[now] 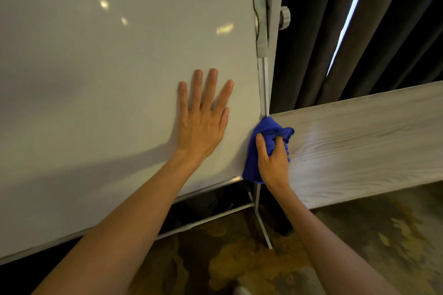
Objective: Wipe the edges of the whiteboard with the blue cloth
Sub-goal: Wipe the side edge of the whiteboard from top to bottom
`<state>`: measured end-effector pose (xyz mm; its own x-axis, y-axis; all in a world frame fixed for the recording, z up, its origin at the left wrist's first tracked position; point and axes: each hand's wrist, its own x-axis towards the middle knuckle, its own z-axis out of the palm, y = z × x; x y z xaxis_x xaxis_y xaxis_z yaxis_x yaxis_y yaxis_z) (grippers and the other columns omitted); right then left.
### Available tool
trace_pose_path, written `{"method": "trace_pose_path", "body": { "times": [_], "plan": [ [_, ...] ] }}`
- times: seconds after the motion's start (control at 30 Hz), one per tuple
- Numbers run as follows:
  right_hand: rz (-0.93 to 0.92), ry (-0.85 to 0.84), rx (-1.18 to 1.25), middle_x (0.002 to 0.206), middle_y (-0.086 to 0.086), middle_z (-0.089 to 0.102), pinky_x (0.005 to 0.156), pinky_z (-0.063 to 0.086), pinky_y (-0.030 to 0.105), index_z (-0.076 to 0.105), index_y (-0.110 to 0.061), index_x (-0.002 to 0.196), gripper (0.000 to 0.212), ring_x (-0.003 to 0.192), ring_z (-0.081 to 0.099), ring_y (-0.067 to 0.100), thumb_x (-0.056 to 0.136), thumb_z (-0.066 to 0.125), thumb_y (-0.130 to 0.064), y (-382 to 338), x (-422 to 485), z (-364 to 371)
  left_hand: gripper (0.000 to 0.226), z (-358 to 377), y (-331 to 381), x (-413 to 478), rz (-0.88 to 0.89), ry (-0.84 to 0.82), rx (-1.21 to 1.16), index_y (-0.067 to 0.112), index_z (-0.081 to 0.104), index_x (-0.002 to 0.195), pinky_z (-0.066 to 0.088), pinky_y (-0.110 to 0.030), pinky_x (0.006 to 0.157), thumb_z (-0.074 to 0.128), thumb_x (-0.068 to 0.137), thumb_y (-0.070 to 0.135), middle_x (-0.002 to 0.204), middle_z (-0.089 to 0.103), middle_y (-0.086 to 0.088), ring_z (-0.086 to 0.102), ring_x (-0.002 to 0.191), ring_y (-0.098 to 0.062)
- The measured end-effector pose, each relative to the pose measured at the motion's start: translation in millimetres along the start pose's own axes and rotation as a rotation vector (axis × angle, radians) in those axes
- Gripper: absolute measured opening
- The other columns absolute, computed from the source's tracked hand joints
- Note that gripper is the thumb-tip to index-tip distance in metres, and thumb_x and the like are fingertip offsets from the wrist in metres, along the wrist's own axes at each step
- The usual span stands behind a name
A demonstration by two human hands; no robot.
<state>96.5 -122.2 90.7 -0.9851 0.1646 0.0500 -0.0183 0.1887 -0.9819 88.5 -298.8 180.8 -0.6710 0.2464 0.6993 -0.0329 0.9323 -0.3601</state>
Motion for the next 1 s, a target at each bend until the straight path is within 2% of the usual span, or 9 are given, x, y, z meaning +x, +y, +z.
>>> {"method": "trace_pose_path", "body": {
  "times": [0.13,0.23,0.27,0.37,0.47,0.67,0.73,0.9,1.0],
  "plan": [
    [0.003,0.002,0.041,0.104,-0.004,0.060,0.092,0.051,0.042,0.049,-0.039,0.102,0.027,0.096,0.059,0.011,0.088,0.049,-0.062,-6,-1,1,0.069,3,5,-5,0.002,-0.025,-0.033,0.020,-0.003,0.163,-0.013,-0.059,0.123,0.026,0.109,0.052,0.168,-0.003,-0.018,-0.008,0.154,-0.042],
    [-0.221,0.088,-0.015,0.126,-0.006,0.049,0.102,0.037,0.022,0.044,-0.025,0.131,0.055,0.115,0.047,0.009,0.089,0.049,-0.060,-27,3,8,0.073,6,6,-10,0.013,-0.032,-0.043,0.019,-0.006,0.163,-0.014,-0.059,0.122,0.026,0.108,0.054,0.168,-0.017,-0.018,-0.020,0.153,-0.041],
    [-0.298,0.112,-0.073,0.127,-0.003,0.049,0.101,0.036,0.021,0.042,-0.023,0.134,0.059,0.116,0.046,0.012,0.089,0.049,-0.061,-32,5,10,0.074,7,6,-12,0.016,-0.030,-0.043,0.019,-0.007,0.163,-0.014,-0.060,0.122,0.027,0.108,0.054,0.168,-0.020,-0.018,-0.021,0.153,-0.041],
    [-0.369,0.159,-0.252,0.122,0.016,0.055,0.091,0.044,0.039,0.045,-0.016,0.131,0.063,0.110,0.052,0.031,0.087,0.051,-0.060,-37,10,15,0.075,7,5,-17,0.036,-0.053,-0.052,0.020,-0.008,0.163,-0.014,-0.059,0.123,0.029,0.108,0.054,0.168,-0.017,-0.018,-0.022,0.152,-0.040],
    [-0.344,0.173,-0.317,0.110,0.020,0.060,0.079,0.048,0.039,0.053,-0.007,0.123,0.065,0.097,0.057,0.034,0.086,0.050,-0.060,-23,10,16,0.072,7,3,-21,0.044,-0.071,-0.047,0.020,-0.007,0.163,-0.012,-0.059,0.123,0.027,0.109,0.053,0.166,-0.022,-0.019,-0.021,0.153,-0.041],
    [-0.260,0.136,-0.226,0.117,0.013,0.061,0.084,0.042,0.029,0.045,-0.017,0.126,0.058,0.101,0.059,0.028,0.087,0.048,-0.060,14,-4,14,0.070,-1,1,-30,0.111,-0.103,-0.012,0.019,0.004,0.164,0.004,-0.062,0.122,0.031,0.108,0.051,0.169,0.008,-0.021,0.008,0.152,-0.045],
    [-0.213,0.142,-0.208,0.122,0.012,0.059,0.086,0.042,0.029,0.037,-0.026,0.128,0.056,0.105,0.058,0.026,0.087,0.048,-0.062,22,-6,13,0.069,-3,2,-31,0.122,-0.113,0.027,0.019,0.003,0.164,0.008,-0.062,0.122,0.028,0.108,0.052,0.167,0.004,-0.020,0.005,0.154,-0.044],
    [-0.148,0.136,-0.172,0.125,0.007,0.056,0.084,0.039,0.024,0.036,-0.025,0.132,0.054,0.103,0.051,0.013,0.090,0.057,-0.053,33,-10,9,0.069,-6,3,-31,0.121,-0.173,0.066,0.019,-0.006,0.164,0.001,-0.061,0.121,0.018,0.109,0.053,0.169,0.000,-0.023,-0.009,0.152,-0.043],
    [0.063,0.114,-0.098,0.132,0.013,0.053,0.087,0.043,0.032,0.034,-0.017,0.140,0.066,0.110,0.054,0.021,0.091,0.050,-0.057,43,-11,5,0.069,-9,2,-32,0.130,-0.177,0.052,0.019,-0.006,0.164,0.002,-0.060,0.121,0.017,0.109,0.053,0.169,0.001,-0.023,-0.008,0.152,-0.043]
  ]
}}
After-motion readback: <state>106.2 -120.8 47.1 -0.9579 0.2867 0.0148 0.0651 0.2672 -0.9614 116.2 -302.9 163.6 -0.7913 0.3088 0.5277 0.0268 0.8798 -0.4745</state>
